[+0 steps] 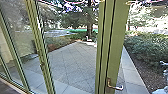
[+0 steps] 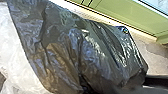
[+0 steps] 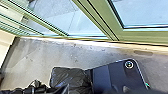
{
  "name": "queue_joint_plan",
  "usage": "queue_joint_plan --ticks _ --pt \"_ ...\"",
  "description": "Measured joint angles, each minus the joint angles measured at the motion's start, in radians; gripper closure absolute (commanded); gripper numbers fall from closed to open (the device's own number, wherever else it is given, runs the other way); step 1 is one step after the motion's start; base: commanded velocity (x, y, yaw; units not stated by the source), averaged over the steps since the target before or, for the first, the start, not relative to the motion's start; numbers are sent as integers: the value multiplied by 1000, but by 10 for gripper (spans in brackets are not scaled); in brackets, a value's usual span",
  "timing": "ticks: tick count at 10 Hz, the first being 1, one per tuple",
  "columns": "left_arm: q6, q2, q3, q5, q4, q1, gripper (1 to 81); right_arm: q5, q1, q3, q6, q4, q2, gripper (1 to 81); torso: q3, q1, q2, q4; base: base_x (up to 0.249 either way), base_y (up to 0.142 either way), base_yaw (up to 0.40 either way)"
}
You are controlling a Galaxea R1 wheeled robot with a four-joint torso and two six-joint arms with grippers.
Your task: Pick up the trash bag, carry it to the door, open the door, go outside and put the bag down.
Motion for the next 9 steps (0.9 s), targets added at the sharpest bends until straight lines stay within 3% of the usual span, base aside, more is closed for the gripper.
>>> queue_joint_plan --ticks 3,7,9 --pt "0 1 -4 0 0 0 811 -4 139 106 0 114 -67 10 0 0 0 0 0 0 0" --pt "0 4 -4 0 0 0 811 -11 313 168 0 298 -113 10 0 0 0 0 0 0 0" --pt "0 4 -4 0 0 0 811 -50 408 187 0 373 -130 10 0 0 0 0 0 0 0"
